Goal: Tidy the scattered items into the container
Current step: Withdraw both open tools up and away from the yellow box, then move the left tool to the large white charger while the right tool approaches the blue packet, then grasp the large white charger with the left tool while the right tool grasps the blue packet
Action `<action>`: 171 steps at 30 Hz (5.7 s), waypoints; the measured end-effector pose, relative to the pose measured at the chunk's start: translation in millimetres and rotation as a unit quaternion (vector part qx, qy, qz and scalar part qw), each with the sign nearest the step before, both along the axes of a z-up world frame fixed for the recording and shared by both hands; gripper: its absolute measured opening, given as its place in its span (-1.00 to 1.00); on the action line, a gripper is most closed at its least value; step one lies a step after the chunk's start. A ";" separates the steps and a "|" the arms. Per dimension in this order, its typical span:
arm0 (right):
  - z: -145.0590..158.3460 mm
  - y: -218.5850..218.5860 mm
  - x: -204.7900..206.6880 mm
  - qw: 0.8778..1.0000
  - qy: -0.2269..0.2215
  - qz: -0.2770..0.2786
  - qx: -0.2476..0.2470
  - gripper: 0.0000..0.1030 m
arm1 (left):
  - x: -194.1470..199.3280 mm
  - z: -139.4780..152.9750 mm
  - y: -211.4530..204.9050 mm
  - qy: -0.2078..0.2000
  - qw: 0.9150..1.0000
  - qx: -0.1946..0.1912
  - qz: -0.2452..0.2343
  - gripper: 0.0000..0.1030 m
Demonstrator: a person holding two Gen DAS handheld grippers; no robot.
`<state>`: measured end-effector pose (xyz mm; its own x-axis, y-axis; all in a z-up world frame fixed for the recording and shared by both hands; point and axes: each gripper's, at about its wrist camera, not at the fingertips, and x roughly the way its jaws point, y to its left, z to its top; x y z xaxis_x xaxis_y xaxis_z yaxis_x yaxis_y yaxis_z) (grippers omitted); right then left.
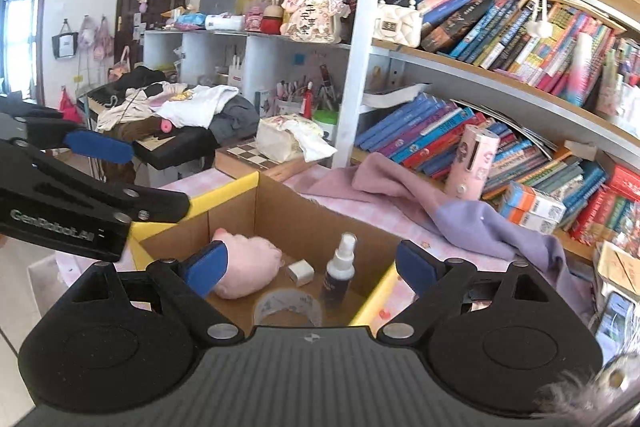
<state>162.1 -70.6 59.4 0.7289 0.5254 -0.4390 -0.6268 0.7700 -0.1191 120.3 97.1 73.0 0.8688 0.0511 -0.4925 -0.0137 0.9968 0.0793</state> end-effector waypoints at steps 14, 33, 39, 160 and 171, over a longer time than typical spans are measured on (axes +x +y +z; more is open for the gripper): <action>-16.3 -38.5 -58.4 0.997 -0.001 -0.078 0.009 0.78 | -58.7 -22.5 -13.9 0.010 0.999 -0.017 0.040 0.70; -59.9 -60.7 -123.6 0.994 0.044 -0.100 -0.022 0.83 | -113.2 -62.7 -48.0 0.052 0.998 -0.008 0.045 0.76; -65.6 -59.6 -133.4 0.993 0.049 -0.097 -0.035 0.84 | -120.8 -73.3 -52.9 0.065 0.997 -0.004 0.041 0.77; -147.8 -195.4 257.9 0.974 0.212 -0.051 -0.054 0.70 | 209.1 -155.9 -217.2 0.190 0.979 0.000 0.071 0.58; -161.1 -186.9 278.4 0.972 0.226 -0.027 -0.058 0.70 | 224.6 -172.9 -212.0 0.212 0.975 -0.011 0.068 0.54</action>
<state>440.5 -257.5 -101.7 0.4729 0.4201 -0.7745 -0.5942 0.8011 0.0718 344.9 -115.0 -99.9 0.5734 0.1377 -0.8076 -0.1166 0.9895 0.0859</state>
